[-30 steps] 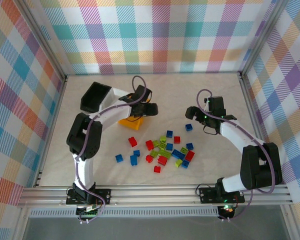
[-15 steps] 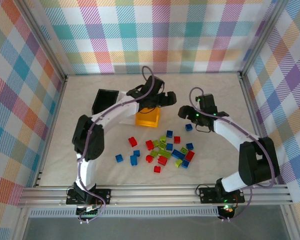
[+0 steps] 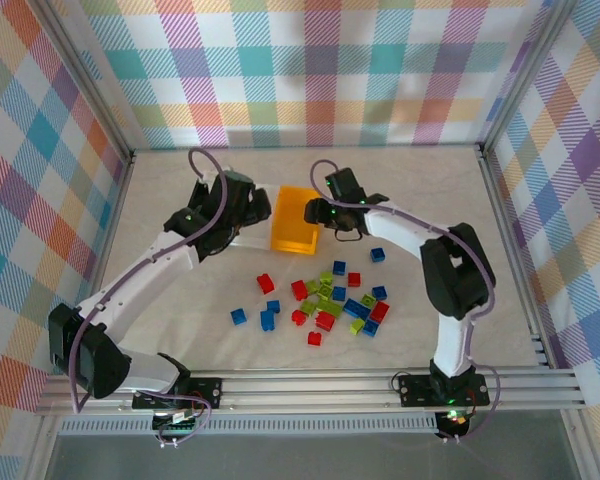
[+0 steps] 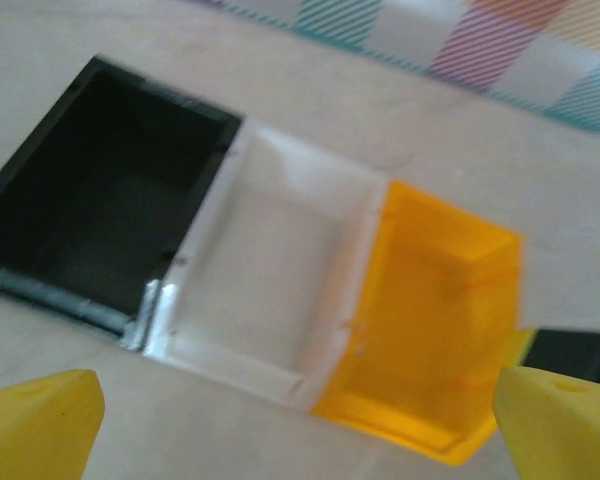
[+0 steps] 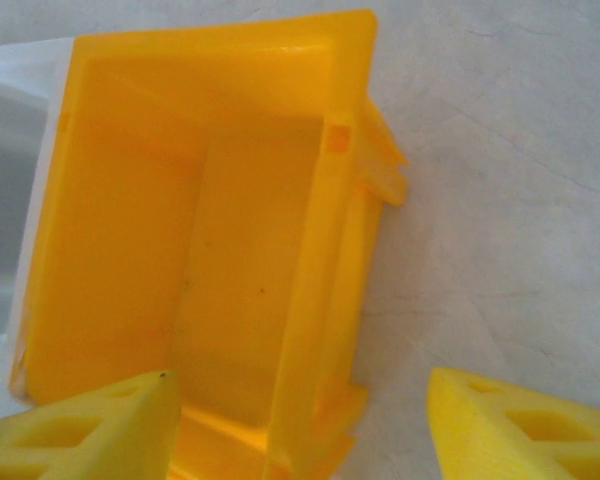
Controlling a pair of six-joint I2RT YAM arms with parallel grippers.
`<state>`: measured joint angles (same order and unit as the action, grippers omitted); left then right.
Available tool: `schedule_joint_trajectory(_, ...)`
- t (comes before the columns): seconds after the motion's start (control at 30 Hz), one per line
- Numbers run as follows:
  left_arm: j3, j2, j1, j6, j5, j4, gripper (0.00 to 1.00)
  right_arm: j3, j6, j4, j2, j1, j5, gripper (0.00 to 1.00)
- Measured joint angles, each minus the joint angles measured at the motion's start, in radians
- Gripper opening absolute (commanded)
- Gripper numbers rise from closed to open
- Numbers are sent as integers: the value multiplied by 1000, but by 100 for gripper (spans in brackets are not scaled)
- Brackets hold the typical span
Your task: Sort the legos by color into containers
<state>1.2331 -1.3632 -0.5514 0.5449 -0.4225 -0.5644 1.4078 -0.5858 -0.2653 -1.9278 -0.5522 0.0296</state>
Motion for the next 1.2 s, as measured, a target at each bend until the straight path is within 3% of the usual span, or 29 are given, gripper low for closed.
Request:
schedule_joint_trajectory(0.23,-73,48,0,-11,-47,-34,100,181,18,-153,-140,-19,97,43)
schedule_joint_trajectory(0.4,-73,87,0,-11,-64,-33,100,207,32,-226,-159,-19,138,30)
schedule_joint_trajectory(0.67,-73,89,0,-11,-69,-35,100,211,89,-281,-151,17,159,0)
schedule_joint_trajectory(1.2,-74,101,0,-11,-69,-37,100,160,313,-355,-53,219,74,0)
